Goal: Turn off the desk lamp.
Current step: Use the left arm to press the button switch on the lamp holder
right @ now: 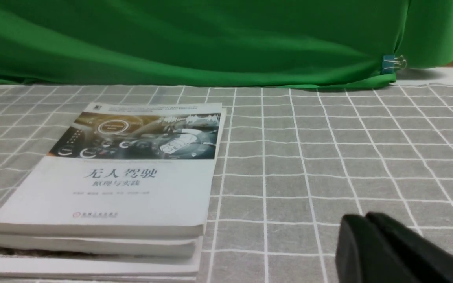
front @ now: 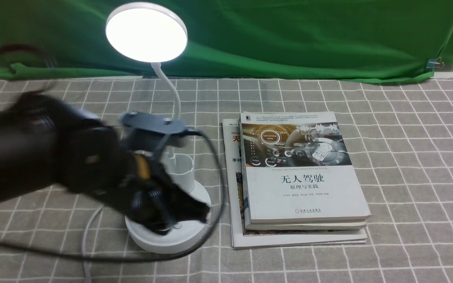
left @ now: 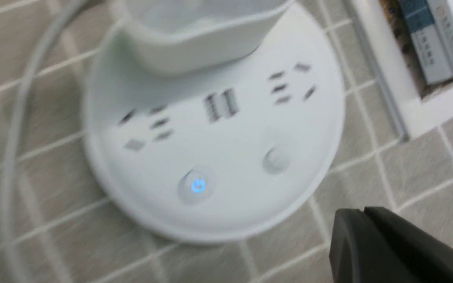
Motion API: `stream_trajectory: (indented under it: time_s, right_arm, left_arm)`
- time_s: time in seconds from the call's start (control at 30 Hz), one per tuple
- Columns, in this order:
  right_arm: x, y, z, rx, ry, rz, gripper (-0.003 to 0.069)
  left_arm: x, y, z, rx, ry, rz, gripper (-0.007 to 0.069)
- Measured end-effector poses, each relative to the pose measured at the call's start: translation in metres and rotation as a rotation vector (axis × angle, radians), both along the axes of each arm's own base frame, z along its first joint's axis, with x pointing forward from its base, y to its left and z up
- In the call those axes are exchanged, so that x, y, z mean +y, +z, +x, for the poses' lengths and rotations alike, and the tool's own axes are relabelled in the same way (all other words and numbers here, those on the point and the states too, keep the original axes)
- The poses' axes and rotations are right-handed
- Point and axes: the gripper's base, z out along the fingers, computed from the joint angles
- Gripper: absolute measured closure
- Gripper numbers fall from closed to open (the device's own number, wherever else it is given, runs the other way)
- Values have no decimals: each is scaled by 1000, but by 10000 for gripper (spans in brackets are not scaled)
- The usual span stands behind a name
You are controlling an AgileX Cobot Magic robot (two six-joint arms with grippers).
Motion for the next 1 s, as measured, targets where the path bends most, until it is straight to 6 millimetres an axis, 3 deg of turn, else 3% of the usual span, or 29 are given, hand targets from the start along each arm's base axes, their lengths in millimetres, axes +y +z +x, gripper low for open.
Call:
stream_trajectory:
  time_s: [0.27,0.5,0.87,1.0]
  right_arm:
    - [0,0,0,0,0,0,622]
    - [0,0,0,0,0,0,622]
    - [0,0,0,0,0,0,622]
    - [0,0,0,0,0,0,622]
  left_arm:
    - [-20,-19,31,77,-7,91,624]
    - [-22,-34,34,133,-10,132,624]
    - [-23,-35,35,142,1,132,624]
    - [-24,-48,39,159,15,140,624]
